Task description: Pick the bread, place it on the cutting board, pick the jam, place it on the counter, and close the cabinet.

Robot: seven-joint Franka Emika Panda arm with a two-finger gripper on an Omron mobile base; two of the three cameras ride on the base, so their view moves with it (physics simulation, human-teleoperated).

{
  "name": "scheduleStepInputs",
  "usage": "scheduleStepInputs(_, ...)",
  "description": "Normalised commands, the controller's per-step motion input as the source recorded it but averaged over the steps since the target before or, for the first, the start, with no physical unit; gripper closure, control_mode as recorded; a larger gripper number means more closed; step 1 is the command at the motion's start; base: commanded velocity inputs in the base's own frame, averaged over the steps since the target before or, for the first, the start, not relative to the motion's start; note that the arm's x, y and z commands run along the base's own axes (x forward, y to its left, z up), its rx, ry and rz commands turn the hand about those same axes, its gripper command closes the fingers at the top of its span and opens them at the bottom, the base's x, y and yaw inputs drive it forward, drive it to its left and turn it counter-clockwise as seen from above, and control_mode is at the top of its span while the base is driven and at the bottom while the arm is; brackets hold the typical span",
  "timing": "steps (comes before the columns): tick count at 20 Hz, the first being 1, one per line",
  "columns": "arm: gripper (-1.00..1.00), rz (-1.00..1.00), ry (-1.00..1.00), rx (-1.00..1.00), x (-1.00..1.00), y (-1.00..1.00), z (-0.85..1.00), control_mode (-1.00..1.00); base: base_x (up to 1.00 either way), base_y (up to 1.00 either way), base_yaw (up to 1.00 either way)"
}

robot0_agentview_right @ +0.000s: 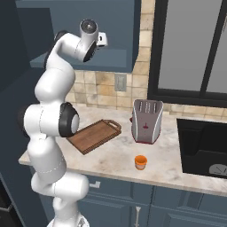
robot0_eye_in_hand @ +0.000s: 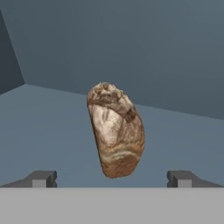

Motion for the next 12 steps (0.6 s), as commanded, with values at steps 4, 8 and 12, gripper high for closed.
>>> scheduleStepInputs(4,-1.0,0.03,0.0,0.0,0.06,0.0,-0.04,-1.0,0.0,0.0,0.0)
scheduleStepInputs(8,-1.0,0.04,0.0,0.0,0.1,0.03,-0.08,-1.0,0.0,0.0,0.0)
scheduleStepInputs(12,-1.0,0.04,-0.02,0.0,0.13,0.02,-0.06,-1.0,0.0,0.0,0.0)
